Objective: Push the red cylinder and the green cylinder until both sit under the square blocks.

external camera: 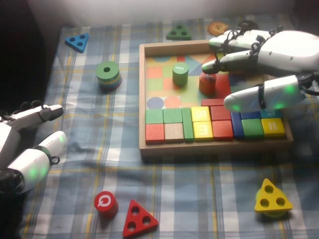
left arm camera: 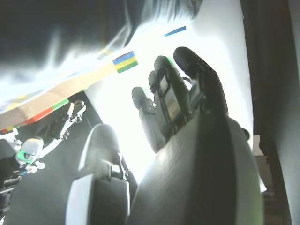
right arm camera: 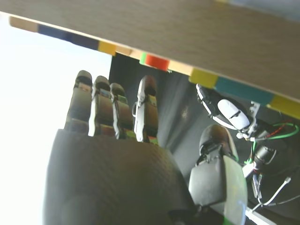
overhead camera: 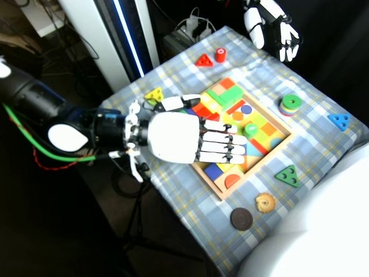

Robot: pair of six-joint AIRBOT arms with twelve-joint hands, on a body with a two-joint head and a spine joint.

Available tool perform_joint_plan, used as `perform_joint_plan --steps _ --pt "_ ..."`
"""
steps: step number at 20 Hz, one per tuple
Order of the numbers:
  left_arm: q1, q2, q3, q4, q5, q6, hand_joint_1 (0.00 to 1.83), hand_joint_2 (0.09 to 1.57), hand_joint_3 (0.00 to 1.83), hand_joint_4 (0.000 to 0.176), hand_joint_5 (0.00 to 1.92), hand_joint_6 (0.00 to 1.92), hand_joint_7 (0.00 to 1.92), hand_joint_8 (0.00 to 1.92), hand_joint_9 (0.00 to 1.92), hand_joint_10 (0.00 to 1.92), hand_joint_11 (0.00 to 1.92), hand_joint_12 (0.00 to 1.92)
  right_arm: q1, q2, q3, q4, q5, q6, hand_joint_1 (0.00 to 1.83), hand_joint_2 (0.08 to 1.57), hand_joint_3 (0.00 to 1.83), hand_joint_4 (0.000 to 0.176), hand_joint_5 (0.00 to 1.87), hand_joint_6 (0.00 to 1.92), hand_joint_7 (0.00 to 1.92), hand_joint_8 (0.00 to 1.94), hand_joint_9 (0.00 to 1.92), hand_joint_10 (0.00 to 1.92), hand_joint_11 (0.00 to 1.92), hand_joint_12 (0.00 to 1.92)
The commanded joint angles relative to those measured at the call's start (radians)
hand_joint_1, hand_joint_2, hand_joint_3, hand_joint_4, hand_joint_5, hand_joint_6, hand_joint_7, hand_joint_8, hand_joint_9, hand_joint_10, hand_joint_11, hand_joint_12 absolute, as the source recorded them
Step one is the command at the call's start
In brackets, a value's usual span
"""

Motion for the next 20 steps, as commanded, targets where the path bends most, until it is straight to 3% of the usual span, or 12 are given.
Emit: perform_joint_plan --steps 1,2,6,8,9,10,11,13,16,17,18,20 --pt "-0.006 0.0 0.007 0.037 -0.106 -0.008 0.47 1.37 0.0 0.034 0.6 0.0 0.47 0.0 0.46 0.0 0.0 0.88 0.013 -0.003 0.007 0.027 0.083 0.014 0.0 1.03 0.0 0.055 0.33 0.01 0.0 0.0 0.0 0.0 0.0 0.0" --pt "-0.006 0.001 0.007 0.037 -0.106 -0.008 0.5 1.34 0.0 0.061 0.63 0.01 0.5 0.0 0.48 0.01 0.0 0.85 0.013 -0.003 0.009 0.023 0.077 0.018 0.0 1.03 0.0 0.064 0.34 0.01 0.0 0.0 0.0 0.0 0.0 0.0" --pt "-0.005 0.002 0.006 0.035 -0.106 -0.008 0.48 1.34 0.0 0.068 0.61 0.0 0.47 0.0 0.46 0.0 0.0 0.83 0.009 -0.002 0.012 0.0 0.059 0.047 0.0 1.03 0.0 0.07 0.37 0.01 0.0 0.0 0.0 0.0 0.0 0.0" --pt "-0.005 0.002 0.006 0.034 -0.108 -0.008 0.49 1.35 0.0 0.056 0.62 0.0 0.47 0.0 0.46 0.0 0.0 0.86 0.009 -0.001 0.011 -0.043 0.045 0.085 0.0 1.02 0.0 0.07 0.37 0.01 0.0 0.0 0.0 0.0 0.0 0.0" --pt "-0.005 0.002 0.006 0.033 -0.109 -0.008 0.48 1.35 0.0 0.07 0.62 0.0 0.48 0.0 0.45 0.0 0.0 0.82 0.009 0.001 0.006 -0.057 0.036 0.092 0.0 1.02 0.0 0.067 0.38 0.01 0.0 0.0 0.0 0.0 0.0 0.0" --pt "-0.005 0.003 0.006 0.033 -0.109 -0.008 0.48 1.35 0.0 0.07 0.62 0.0 0.48 0.0 0.45 0.0 0.0 0.82 0.009 0.008 0.0 -0.061 0.033 0.092 0.0 1.02 0.0 0.067 0.38 0.01 0.0 0.0 0.0 0.0 0.0 0.0" --pt "-0.005 0.003 0.005 0.032 -0.11 -0.008 0.5 1.35 0.0 0.061 0.62 0.0 0.48 0.0 0.45 0.0 0.0 0.81 0.009 0.03 -0.015 -0.065 0.025 0.092 0.0 1.02 0.0 0.074 0.37 0.01 0.0 0.0 0.0 0.0 0.0 0.0" --pt "-0.005 0.003 0.005 0.03 -0.11 -0.008 0.47 1.34 0.0 0.083 0.62 0.0 0.48 0.0 0.44 0.0 0.0 0.82 0.004 0.065 -0.043 -0.073 0.013 0.092 0.0 1.03 0.0 0.096 0.36 0.0 0.0 0.0 0.0 0.0 0.0 0.0" --pt "-0.002 0.003 0.003 0.026 -0.11 -0.008 0.51 1.34 0.0 0.067 0.63 0.01 0.48 0.0 0.45 0.0 0.0 0.83 -0.001 0.128 -0.09 -0.091 -0.007 0.091 0.0 1.05 0.01 0.104 0.38 0.01 0.0 0.0 0.0 0.0 0.0 0.0" --pt "-0.002 0.003 0.003 0.026 -0.11 -0.008 0.48 1.35 0.0 0.069 0.61 0.0 0.46 0.0 0.43 0.0 0.0 0.78 -0.002 0.154 -0.107 -0.098 -0.018 0.09 0.0 1.03 0.0 0.131 0.38 0.01 0.0 0.0 0.0 0.0 0.0 0.0" --pt "-0.002 0.003 0.003 0.026 -0.11 -0.008 0.5 1.33 0.0 0.078 0.61 0.0 0.46 0.01 0.43 0.01 0.0 0.73 -0.004 0.18 -0.124 -0.101 -0.028 0.084 0.0 0.98 0.0 0.136 0.35 0.0 0.0 0.0 0.0 0.0 0.0 0.0" --pt "-0.002 0.003 0.003 0.025 -0.11 -0.008 0.53 1.33 0.0 0.071 0.62 0.0 0.47 0.01 0.43 0.01 0.0 0.73 -0.007 0.204 -0.141 -0.101 -0.037 0.071 0.0 0.96 0.0 0.145 0.34 0.0 0.0 0.0 0.0 0.0 0.0 0.0"
